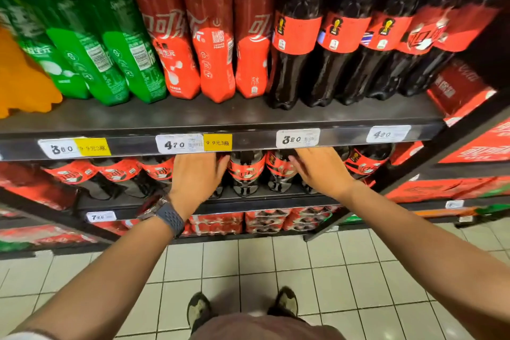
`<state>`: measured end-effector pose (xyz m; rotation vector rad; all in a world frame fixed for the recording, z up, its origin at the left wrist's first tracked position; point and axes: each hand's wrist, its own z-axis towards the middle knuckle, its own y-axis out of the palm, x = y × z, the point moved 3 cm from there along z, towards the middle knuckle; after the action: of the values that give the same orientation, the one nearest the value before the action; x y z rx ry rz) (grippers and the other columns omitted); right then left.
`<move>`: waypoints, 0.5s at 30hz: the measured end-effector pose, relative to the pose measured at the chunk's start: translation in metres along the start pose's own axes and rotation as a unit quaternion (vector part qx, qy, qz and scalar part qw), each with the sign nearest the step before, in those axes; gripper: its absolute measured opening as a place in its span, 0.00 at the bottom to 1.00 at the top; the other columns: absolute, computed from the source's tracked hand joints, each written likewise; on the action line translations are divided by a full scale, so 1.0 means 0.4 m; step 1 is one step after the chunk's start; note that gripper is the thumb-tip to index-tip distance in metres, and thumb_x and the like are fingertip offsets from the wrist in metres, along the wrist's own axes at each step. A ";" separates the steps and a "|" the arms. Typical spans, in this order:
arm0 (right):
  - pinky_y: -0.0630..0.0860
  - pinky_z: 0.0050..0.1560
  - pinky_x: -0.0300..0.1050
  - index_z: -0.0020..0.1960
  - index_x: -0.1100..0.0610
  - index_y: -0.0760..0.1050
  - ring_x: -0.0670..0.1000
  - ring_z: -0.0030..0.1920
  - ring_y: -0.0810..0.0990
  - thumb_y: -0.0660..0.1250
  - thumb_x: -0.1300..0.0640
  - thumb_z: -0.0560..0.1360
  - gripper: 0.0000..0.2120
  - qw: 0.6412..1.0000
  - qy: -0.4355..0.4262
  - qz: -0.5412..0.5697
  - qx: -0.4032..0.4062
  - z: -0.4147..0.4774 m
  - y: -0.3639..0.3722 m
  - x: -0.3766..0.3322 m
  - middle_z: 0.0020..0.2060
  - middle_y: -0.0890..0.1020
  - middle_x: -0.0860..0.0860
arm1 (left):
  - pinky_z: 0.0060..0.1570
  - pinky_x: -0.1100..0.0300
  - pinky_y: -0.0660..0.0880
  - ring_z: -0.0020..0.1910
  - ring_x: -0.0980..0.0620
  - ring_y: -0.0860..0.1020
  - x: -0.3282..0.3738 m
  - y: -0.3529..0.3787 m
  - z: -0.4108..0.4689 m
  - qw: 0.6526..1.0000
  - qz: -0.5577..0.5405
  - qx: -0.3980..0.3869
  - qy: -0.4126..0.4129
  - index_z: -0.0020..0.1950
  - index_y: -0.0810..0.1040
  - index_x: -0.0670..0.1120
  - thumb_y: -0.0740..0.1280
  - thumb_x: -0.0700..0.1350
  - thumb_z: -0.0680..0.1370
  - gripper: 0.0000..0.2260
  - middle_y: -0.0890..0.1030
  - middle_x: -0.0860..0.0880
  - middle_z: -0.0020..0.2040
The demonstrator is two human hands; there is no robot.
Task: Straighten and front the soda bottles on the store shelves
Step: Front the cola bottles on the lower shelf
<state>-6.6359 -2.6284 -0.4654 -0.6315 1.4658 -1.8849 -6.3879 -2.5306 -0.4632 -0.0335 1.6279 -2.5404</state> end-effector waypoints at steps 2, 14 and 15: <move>0.73 0.40 0.48 0.51 0.57 0.74 0.57 0.41 0.78 0.59 0.47 0.79 0.14 0.996 0.073 0.046 0.013 -0.030 0.008 0.037 0.40 0.80 0.54 | 0.33 0.55 0.71 0.36 0.41 0.78 0.040 0.012 -0.001 0.998 -0.019 -0.018 0.053 0.48 0.75 0.45 0.69 0.55 0.74 0.13 0.79 0.44 0.38; 0.66 0.66 0.43 0.61 0.58 0.74 0.53 0.64 0.73 0.62 0.55 0.79 0.13 0.905 0.237 0.341 -0.091 0.072 0.044 0.062 0.63 0.77 0.53 | 0.48 0.52 0.75 0.53 0.42 0.80 0.126 0.084 0.077 0.978 -0.144 -0.124 -0.085 0.59 0.80 0.48 0.68 0.60 0.74 0.21 0.82 0.45 0.53; 0.68 0.65 0.45 0.58 0.59 0.75 0.54 0.62 0.74 0.62 0.55 0.79 0.11 0.914 0.232 0.323 -0.081 0.071 0.042 0.059 0.60 0.78 0.54 | 0.50 0.52 0.76 0.55 0.43 0.79 0.126 0.084 0.081 0.975 -0.148 -0.135 -0.091 0.57 0.81 0.49 0.67 0.61 0.74 0.19 0.82 0.45 0.54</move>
<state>-6.6278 -2.6669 -0.4749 0.2559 1.8467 -1.4339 -6.4321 -2.5797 -0.4825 -0.5574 2.0054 -2.3968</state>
